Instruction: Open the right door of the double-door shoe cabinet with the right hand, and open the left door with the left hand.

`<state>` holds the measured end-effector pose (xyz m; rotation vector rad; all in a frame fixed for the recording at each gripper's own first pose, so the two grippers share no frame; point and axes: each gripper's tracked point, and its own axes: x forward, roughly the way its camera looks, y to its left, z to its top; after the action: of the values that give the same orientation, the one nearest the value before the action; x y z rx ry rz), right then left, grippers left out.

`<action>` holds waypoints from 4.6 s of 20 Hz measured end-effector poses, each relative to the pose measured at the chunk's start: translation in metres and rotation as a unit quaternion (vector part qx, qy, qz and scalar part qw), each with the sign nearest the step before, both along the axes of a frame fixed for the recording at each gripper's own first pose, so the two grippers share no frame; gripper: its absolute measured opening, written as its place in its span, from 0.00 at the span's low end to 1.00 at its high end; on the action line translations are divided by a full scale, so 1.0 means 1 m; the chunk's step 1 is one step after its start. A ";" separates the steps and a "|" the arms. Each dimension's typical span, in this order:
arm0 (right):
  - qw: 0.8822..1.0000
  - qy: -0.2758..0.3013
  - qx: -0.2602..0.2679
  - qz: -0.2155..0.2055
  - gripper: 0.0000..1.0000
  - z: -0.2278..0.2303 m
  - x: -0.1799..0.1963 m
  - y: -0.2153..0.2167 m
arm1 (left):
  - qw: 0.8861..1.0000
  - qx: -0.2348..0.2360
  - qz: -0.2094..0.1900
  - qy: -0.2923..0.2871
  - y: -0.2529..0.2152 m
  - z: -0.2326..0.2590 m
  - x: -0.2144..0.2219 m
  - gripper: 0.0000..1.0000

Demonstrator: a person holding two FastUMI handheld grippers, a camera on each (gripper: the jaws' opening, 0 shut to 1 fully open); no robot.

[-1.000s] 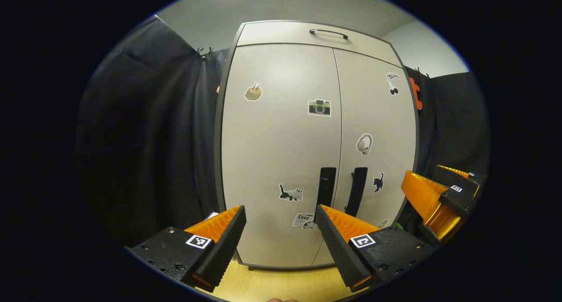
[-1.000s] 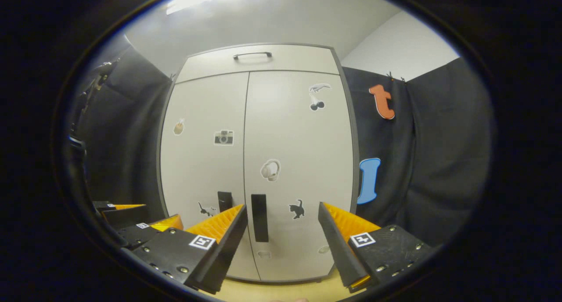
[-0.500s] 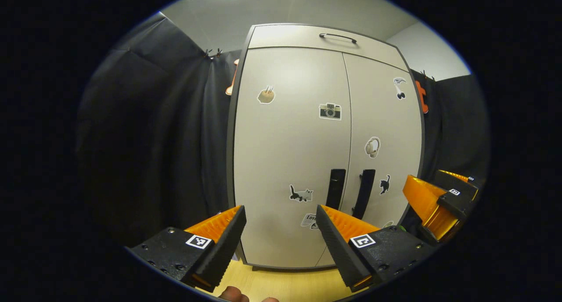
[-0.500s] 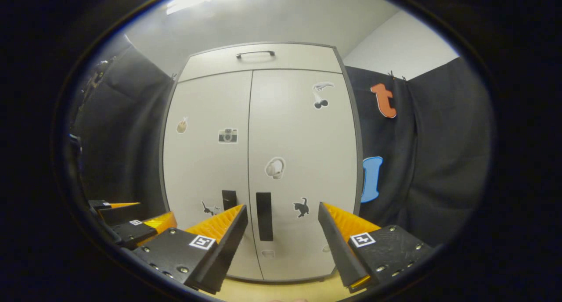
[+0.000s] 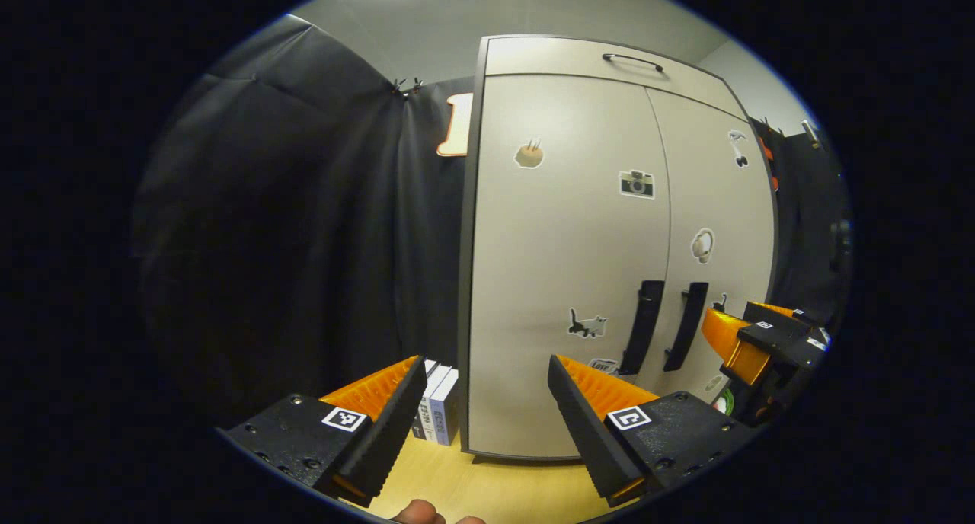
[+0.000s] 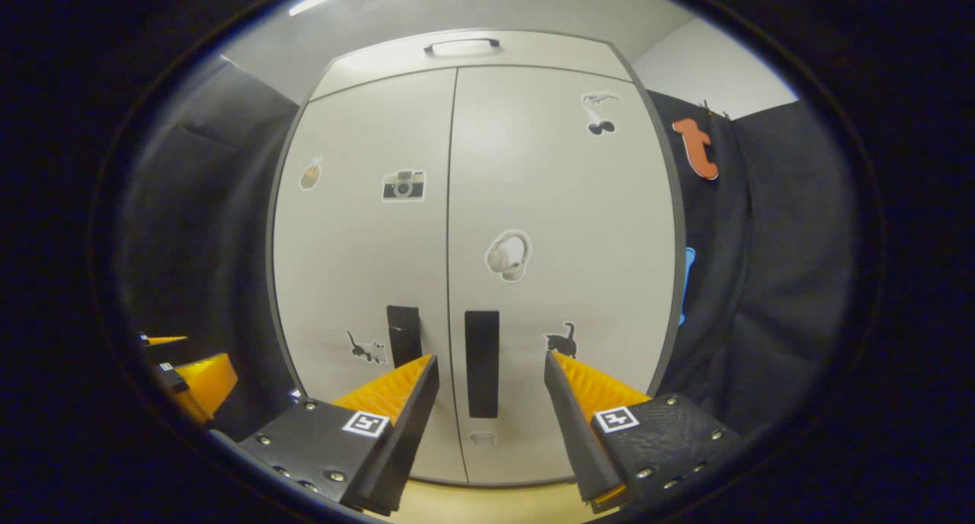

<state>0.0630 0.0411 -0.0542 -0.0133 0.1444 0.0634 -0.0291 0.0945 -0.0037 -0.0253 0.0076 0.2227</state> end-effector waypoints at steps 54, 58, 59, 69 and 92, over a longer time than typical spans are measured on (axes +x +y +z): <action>0.998 0.055 0.000 0.022 0.00 -0.063 -0.059 -0.059 | 0.994 -0.026 0.076 0.072 0.031 -0.063 -0.075 1.00; 0.998 0.034 0.019 0.053 0.00 -0.048 -0.056 -0.025 | 0.995 -0.028 0.047 0.082 0.017 -0.070 -0.067 1.00; 0.998 0.027 0.009 0.058 0.00 -0.044 -0.056 -0.019 | 0.996 -0.026 0.039 0.081 0.012 -0.070 -0.067 0.99; 0.998 0.043 0.028 0.031 0.35 -0.047 -0.008 -0.003 | 0.994 -0.032 0.050 0.088 0.045 -0.076 -0.067 0.99; 0.998 0.023 0.035 0.036 0.08 -0.047 0.030 0.005 | 0.991 -0.044 0.073 0.103 0.065 -0.089 -0.050 0.99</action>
<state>0.0932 0.0465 -0.1007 0.0530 0.1883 0.1399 -0.0792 0.1592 -0.0924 -0.0913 0.2224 0.3705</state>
